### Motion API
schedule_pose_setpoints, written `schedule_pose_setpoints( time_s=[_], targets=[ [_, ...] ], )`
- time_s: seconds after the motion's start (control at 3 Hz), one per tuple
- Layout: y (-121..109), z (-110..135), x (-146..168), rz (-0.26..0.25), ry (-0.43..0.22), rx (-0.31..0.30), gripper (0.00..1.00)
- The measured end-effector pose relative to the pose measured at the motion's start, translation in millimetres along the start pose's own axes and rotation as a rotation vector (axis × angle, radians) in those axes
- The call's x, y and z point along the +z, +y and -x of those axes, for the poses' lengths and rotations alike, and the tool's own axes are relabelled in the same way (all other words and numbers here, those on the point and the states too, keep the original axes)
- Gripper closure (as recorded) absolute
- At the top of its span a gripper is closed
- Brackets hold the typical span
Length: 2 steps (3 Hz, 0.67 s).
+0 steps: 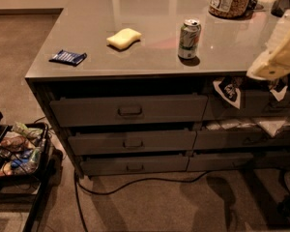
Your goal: Open top drawer
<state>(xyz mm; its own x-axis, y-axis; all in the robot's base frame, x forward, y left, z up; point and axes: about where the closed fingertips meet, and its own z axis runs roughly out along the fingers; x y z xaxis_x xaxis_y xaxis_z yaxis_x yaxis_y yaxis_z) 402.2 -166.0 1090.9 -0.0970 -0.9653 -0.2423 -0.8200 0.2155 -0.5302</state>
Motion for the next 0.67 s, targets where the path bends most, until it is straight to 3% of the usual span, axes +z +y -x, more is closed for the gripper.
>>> schedule_pose_setpoints(
  time_s=[0.33,0.67],
  targets=[
    [0.0,0.0,0.0,0.0,0.0,0.0,0.46],
    [0.0,0.0,0.0,0.0,0.0,0.0,0.25]
  ],
)
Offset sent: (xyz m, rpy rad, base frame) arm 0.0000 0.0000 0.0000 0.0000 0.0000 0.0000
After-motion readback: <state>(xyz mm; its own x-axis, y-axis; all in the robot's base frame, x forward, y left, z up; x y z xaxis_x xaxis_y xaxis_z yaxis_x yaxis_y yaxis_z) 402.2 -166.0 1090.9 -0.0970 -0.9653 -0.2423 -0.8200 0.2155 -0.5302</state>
